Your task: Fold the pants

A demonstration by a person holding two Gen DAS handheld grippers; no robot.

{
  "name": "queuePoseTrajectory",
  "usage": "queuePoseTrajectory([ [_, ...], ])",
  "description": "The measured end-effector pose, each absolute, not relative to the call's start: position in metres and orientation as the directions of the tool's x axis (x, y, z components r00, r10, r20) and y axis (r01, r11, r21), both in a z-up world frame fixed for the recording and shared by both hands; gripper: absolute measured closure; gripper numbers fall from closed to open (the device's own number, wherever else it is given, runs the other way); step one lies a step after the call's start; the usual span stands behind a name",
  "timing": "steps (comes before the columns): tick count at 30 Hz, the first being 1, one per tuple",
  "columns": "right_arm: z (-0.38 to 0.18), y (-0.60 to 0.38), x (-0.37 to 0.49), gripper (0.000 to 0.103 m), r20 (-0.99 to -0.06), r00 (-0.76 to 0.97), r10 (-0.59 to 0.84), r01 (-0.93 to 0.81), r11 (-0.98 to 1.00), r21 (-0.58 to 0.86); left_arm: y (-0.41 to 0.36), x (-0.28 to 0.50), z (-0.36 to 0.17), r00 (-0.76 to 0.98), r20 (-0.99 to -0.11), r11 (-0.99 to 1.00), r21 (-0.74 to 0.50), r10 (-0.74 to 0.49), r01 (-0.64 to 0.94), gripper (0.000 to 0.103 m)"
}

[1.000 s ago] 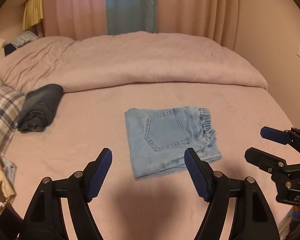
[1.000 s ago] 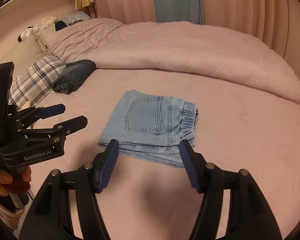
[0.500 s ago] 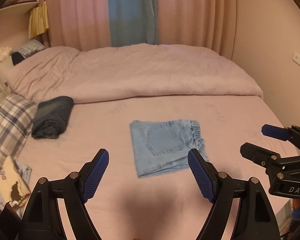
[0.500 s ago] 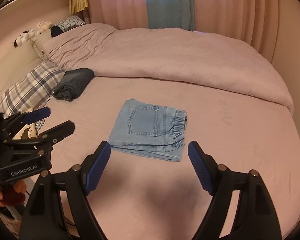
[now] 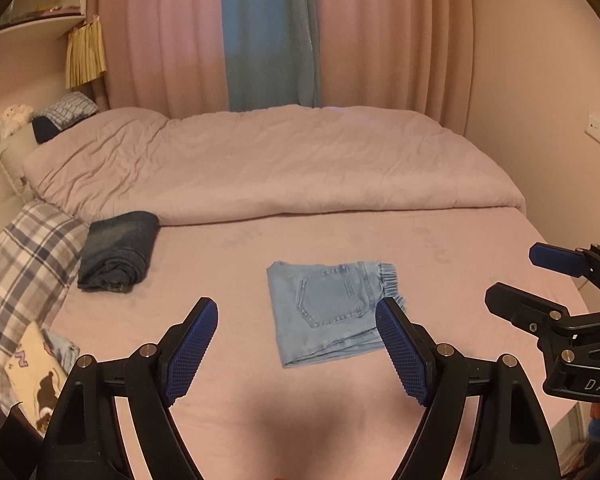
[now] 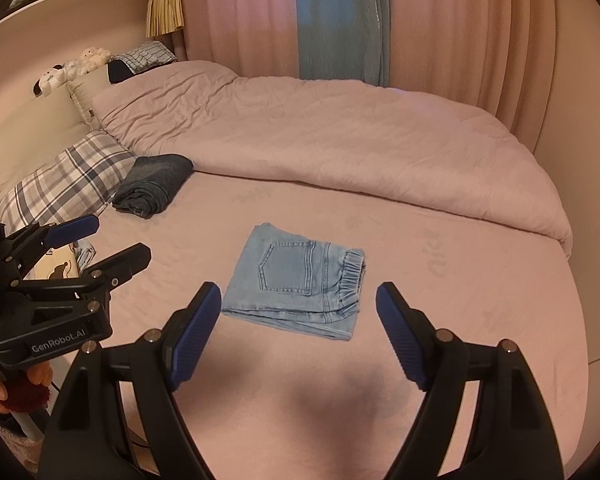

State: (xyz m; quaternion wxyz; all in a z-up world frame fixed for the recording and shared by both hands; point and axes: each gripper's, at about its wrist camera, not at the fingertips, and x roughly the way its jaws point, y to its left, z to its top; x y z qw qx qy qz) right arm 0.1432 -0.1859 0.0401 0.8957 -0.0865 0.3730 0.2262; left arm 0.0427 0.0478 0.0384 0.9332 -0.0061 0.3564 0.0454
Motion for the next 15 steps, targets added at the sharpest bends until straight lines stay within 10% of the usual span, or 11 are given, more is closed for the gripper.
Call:
queuePoseTrajectory([
  [15,0.0487,-0.1798,0.1350,0.022,-0.700,0.627,0.343,-0.478,0.878,0.003,0.0461,0.0420,0.0432,0.730,-0.679,0.995,0.011,0.078,-0.097,0.022],
])
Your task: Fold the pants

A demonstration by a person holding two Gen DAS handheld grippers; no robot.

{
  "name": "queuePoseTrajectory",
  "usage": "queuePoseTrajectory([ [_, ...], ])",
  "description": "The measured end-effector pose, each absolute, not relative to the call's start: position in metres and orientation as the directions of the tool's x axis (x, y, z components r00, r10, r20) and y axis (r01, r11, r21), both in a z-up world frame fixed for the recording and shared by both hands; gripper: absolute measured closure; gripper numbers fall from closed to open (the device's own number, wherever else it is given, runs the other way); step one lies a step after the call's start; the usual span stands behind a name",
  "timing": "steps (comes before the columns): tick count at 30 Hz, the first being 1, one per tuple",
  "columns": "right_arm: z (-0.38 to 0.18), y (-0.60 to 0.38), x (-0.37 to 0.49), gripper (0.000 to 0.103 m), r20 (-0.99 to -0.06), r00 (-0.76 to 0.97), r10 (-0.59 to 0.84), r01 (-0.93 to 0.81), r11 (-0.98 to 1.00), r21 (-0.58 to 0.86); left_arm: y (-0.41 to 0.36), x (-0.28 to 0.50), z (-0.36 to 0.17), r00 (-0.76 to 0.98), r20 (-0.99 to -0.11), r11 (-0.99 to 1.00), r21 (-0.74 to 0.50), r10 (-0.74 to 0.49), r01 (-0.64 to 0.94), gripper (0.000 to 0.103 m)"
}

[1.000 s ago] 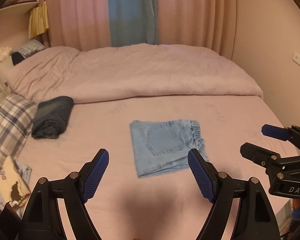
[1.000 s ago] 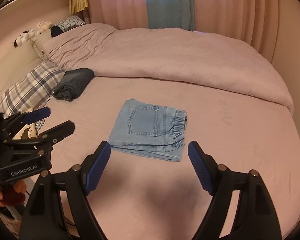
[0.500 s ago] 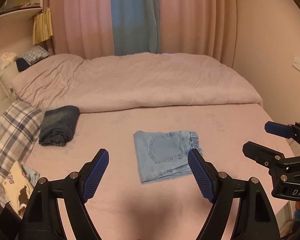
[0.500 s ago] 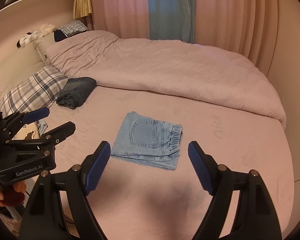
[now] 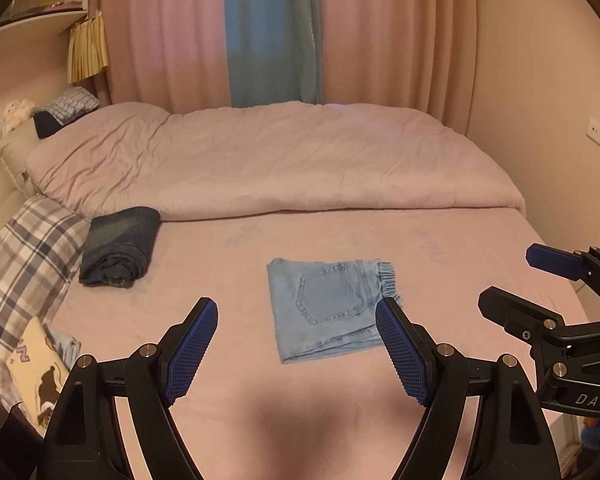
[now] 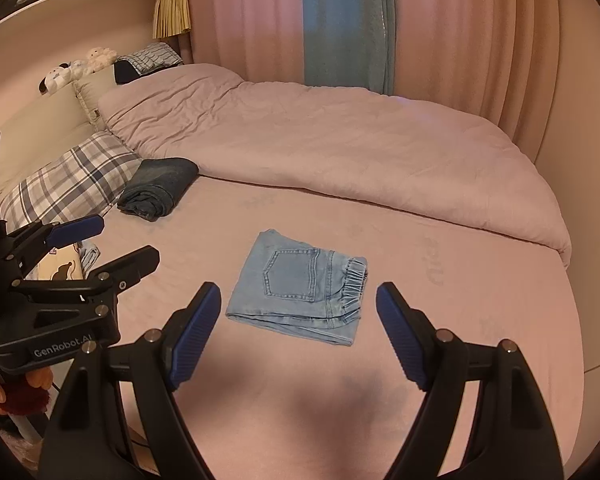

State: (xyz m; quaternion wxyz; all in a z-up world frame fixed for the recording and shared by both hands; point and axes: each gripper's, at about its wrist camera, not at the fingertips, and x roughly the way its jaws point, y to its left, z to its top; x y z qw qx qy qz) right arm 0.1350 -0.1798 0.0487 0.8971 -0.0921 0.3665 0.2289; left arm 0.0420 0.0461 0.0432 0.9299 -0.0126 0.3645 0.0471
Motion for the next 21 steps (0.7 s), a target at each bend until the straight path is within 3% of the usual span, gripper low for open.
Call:
queuePoseTrajectory([
  [21,0.0471,-0.1790,0.1342,0.022,-0.701,0.624,0.345,-0.480,0.877,0.005,0.0449,0.0446,0.0406,0.718,-0.692,0.995,0.012,0.079,-0.097,0.022],
])
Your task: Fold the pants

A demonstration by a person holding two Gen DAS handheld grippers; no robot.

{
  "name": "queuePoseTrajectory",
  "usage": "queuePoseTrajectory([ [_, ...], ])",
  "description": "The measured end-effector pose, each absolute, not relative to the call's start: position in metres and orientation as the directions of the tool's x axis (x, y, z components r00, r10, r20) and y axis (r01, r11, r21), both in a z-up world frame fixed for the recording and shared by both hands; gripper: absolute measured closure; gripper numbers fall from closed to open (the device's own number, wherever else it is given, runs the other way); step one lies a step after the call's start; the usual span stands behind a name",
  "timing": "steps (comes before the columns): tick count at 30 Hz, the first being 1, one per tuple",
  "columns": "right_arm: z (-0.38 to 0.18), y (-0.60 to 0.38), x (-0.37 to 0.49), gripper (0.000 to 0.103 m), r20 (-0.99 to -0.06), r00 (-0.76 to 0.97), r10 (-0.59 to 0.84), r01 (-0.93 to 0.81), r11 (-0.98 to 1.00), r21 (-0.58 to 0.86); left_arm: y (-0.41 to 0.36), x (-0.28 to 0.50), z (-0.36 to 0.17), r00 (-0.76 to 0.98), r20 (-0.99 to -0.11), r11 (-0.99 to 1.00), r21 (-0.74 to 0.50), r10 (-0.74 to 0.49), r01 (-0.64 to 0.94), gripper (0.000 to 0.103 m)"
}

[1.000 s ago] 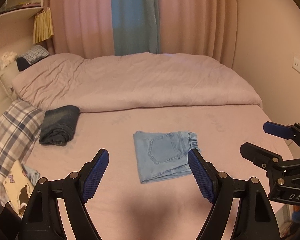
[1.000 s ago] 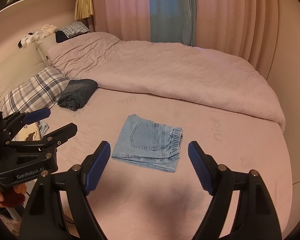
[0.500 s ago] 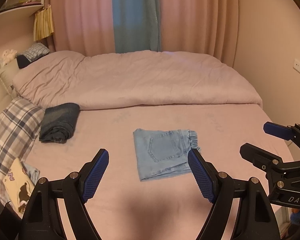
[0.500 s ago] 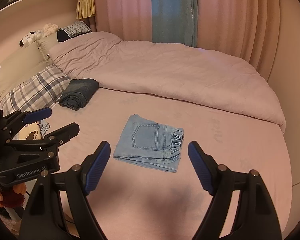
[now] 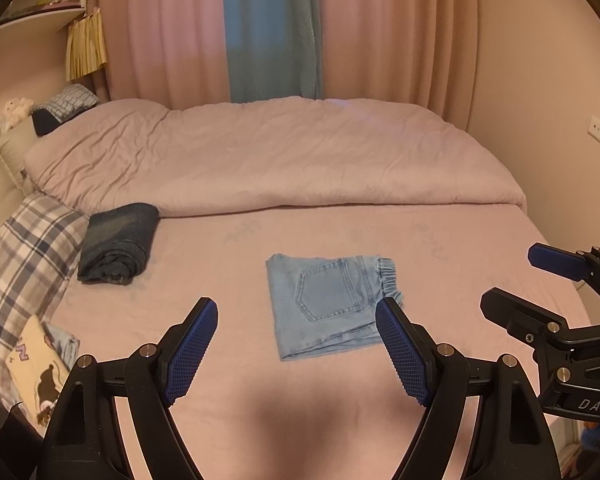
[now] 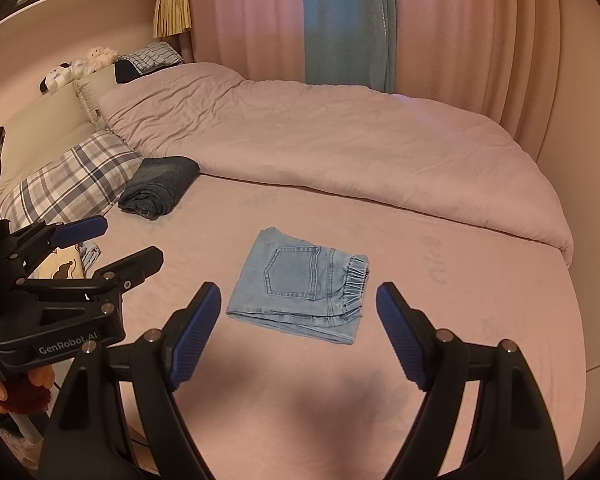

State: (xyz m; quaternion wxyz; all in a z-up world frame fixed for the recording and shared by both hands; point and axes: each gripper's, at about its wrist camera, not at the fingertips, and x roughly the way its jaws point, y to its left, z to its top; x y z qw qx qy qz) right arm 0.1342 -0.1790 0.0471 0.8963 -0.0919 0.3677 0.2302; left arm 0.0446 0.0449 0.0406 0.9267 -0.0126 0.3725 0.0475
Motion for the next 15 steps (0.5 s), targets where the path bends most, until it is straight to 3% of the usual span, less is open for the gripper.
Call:
queuePoseTrajectory([
  [15,0.0454,-0.1764,0.1321,0.022,-0.706,0.620,0.342,-0.481,0.877,0.003,0.0458,0.0447,0.0382,0.716,-0.694,0.996,0.008,0.071,-0.091,0.022],
])
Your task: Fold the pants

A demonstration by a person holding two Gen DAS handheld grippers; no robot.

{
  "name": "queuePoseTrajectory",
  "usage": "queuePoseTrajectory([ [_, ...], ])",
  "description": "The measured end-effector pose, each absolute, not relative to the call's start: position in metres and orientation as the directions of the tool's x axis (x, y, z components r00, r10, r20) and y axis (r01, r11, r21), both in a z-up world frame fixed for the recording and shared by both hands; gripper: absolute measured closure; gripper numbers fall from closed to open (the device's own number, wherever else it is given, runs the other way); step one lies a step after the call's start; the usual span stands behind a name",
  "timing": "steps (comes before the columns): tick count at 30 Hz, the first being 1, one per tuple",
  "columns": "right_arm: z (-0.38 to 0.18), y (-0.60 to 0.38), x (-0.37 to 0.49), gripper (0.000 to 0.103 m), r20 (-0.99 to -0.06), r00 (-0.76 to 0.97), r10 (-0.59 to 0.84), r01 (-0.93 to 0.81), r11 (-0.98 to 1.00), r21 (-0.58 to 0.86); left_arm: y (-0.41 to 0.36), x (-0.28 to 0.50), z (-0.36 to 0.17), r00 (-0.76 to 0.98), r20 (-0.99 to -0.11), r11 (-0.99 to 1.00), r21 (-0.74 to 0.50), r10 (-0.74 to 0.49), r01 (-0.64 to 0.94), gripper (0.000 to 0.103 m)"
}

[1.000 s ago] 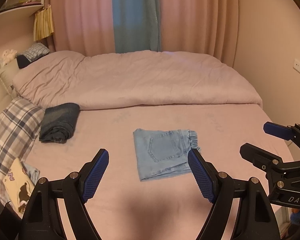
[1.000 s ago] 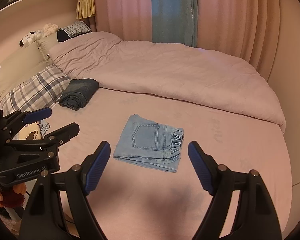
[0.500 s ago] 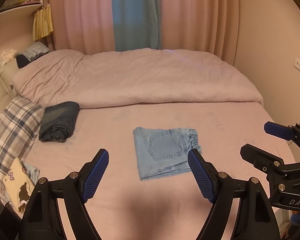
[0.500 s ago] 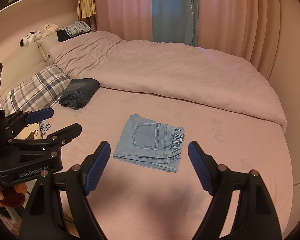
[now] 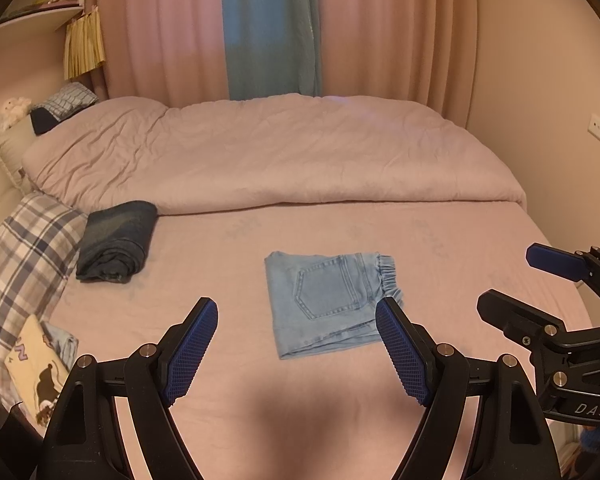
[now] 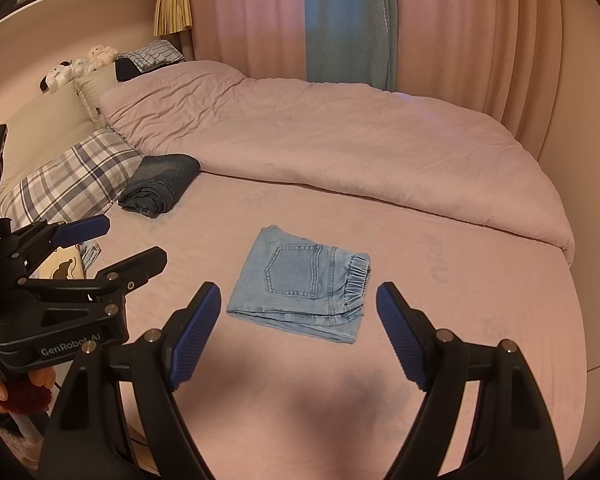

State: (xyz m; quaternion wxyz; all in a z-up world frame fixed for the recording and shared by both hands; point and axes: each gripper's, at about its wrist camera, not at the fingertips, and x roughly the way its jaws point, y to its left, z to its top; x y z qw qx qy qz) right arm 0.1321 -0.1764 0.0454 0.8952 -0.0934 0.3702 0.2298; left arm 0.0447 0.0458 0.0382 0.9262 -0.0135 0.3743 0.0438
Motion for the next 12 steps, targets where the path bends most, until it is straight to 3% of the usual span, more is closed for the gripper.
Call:
queuePoseTrajectory([
  [12,0.0449,-0.1755,0.1327,0.022,-0.707,0.619,0.342,-0.482,0.876,0.002,0.0519,0.0435,0.0328,0.712,-0.699,0.996,0.004,0.068,-0.090,0.022],
])
